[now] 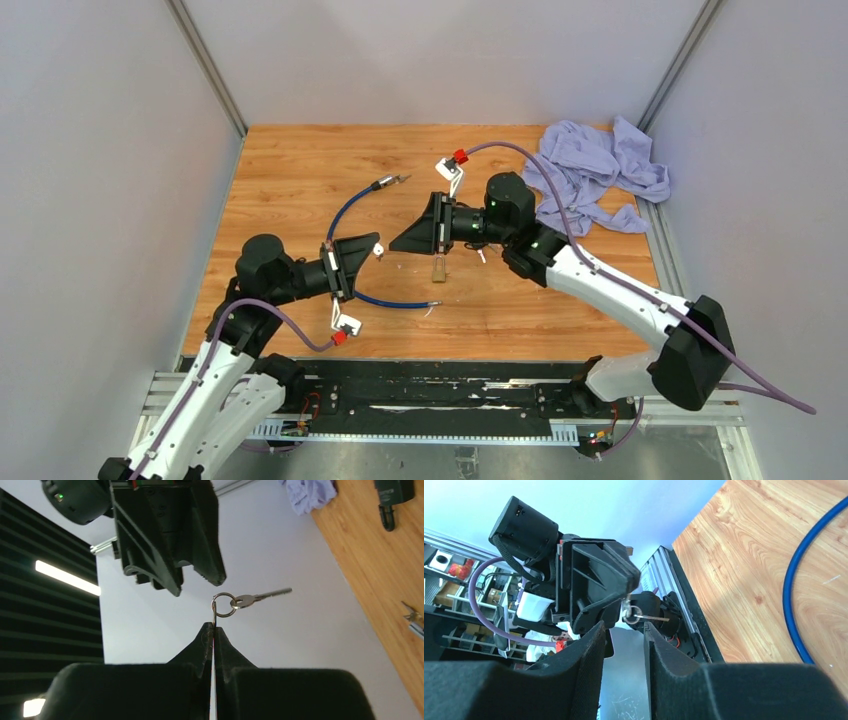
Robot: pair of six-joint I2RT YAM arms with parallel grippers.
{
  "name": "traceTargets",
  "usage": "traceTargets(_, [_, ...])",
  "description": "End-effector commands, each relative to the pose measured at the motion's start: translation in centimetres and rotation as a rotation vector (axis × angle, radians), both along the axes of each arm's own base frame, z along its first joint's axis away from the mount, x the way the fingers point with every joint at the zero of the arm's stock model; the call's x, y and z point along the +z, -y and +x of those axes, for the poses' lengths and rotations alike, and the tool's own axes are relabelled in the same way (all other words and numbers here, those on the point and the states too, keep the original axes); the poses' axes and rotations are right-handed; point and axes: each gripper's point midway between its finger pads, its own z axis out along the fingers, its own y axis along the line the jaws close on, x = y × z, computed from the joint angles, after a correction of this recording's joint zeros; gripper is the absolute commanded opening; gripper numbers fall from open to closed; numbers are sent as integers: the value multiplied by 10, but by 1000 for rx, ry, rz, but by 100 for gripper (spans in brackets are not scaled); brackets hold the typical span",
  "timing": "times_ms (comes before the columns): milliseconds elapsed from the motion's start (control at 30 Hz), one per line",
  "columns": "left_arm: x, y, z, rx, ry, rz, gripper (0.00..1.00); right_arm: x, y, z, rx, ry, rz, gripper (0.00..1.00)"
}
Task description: Unlock with the key
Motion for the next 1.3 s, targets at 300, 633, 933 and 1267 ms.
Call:
traceTargets(300, [49, 3, -18, -44, 573, 103, 0, 33, -15, 5, 51, -24, 269, 28])
traceTargets(633, [54, 1, -14, -16, 562, 80, 0, 30, -25, -2, 114, -93, 302, 19])
traceTargets(933, [56, -2, -10, 12, 549, 75, 0, 29, -28, -6, 136, -122, 318, 14])
traceTargets(1267, [58, -3, -7, 29, 551, 74, 0, 30, -31, -11, 164, -151, 315, 13])
